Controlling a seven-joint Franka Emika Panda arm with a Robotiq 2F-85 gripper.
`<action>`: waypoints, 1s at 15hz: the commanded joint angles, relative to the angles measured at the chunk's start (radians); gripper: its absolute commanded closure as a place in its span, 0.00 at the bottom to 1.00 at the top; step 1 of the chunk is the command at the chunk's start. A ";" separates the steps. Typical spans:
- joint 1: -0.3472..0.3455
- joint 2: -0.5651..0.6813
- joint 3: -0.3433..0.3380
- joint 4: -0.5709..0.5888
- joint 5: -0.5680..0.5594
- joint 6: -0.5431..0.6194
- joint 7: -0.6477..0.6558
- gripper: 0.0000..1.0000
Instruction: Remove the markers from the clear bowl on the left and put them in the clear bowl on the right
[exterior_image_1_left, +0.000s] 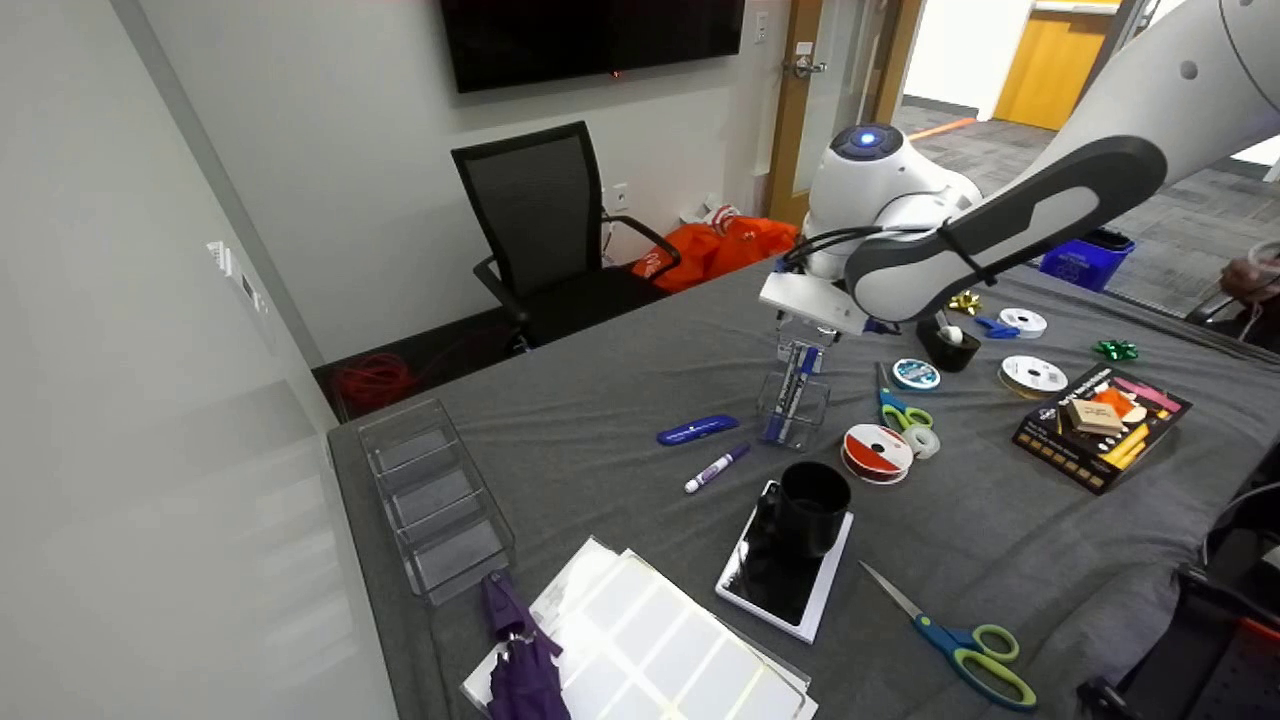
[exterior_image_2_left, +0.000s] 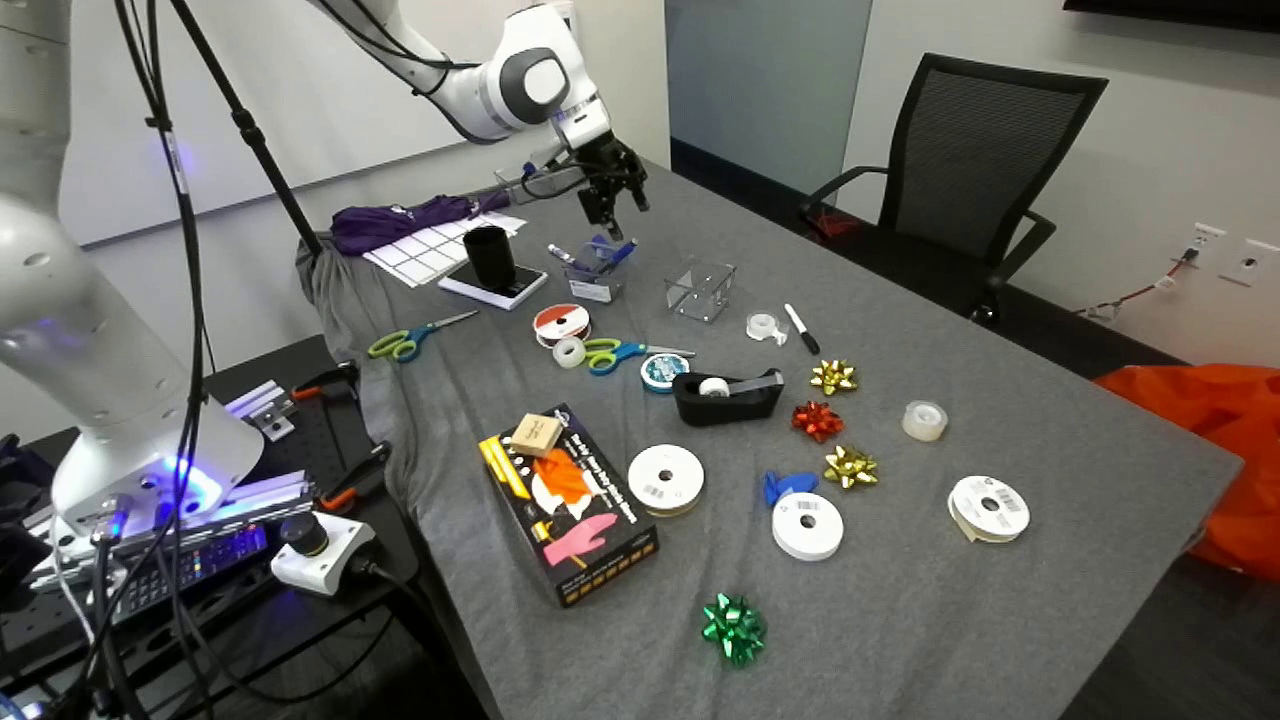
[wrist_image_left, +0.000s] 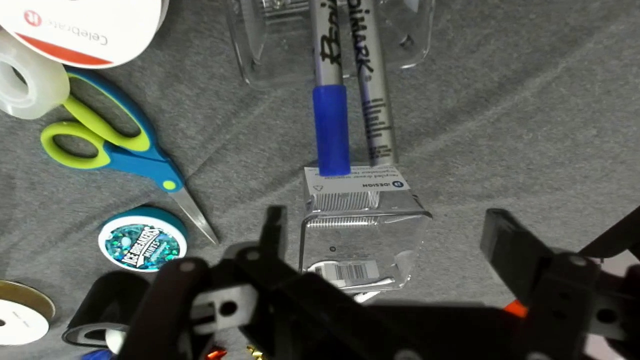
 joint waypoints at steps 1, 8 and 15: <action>-0.002 0.003 0.002 0.004 -0.005 -0.002 0.003 0.00; -0.010 0.039 0.003 0.027 0.012 -0.004 0.011 0.00; -0.010 0.105 -0.001 0.054 0.029 -0.012 0.029 0.00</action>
